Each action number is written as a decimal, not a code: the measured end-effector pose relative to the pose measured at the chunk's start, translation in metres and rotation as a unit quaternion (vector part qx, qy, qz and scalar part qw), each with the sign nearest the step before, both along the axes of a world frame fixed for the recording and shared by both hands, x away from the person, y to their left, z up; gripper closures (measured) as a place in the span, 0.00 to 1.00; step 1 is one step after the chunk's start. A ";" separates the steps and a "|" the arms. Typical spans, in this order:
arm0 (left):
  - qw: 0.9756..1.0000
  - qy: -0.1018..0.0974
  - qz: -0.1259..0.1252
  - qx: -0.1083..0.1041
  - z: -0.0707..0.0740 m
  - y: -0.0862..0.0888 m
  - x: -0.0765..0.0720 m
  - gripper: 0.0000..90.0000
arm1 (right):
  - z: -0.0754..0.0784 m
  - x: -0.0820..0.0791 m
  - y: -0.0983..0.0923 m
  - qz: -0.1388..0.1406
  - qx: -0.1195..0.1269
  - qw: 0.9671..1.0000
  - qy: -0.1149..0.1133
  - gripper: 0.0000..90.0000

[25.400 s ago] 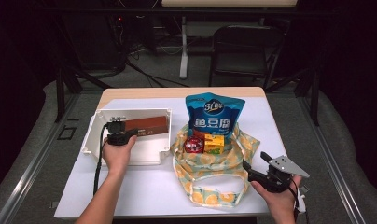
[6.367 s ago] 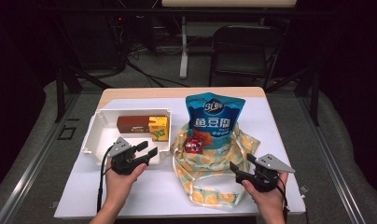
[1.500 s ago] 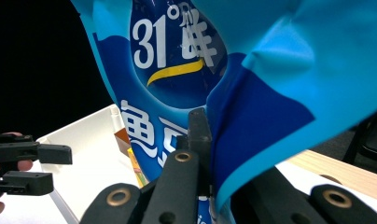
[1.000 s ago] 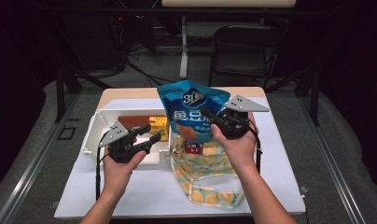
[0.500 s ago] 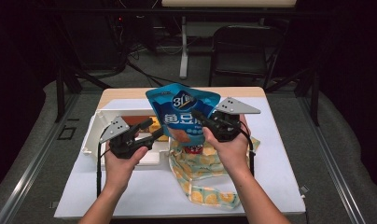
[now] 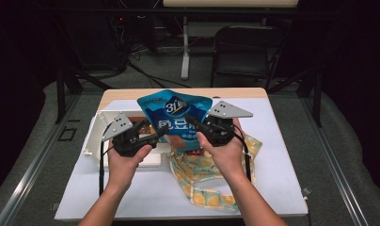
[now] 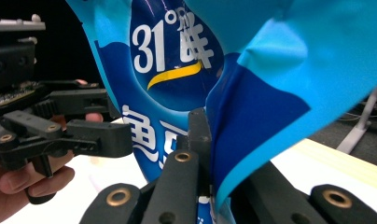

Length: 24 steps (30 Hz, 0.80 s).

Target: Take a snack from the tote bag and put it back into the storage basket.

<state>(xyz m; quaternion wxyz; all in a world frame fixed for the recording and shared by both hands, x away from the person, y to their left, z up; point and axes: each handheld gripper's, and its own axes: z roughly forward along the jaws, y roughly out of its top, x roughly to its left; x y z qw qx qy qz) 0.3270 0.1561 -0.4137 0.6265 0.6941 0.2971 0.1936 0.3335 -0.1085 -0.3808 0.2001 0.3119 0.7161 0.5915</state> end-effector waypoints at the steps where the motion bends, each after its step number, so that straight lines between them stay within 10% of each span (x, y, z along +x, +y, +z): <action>1: 1.000 -0.001 -0.001 0.001 0.001 0.000 0.000 0.48 | 0.000 0.000 0.002 0.001 0.002 1.000 0.001 1.00; 24: 1.000 0.014 0.016 -0.001 0.010 0.005 -0.008 1.00 | -0.001 -0.011 0.026 0.012 -0.011 1.000 -0.018 0.92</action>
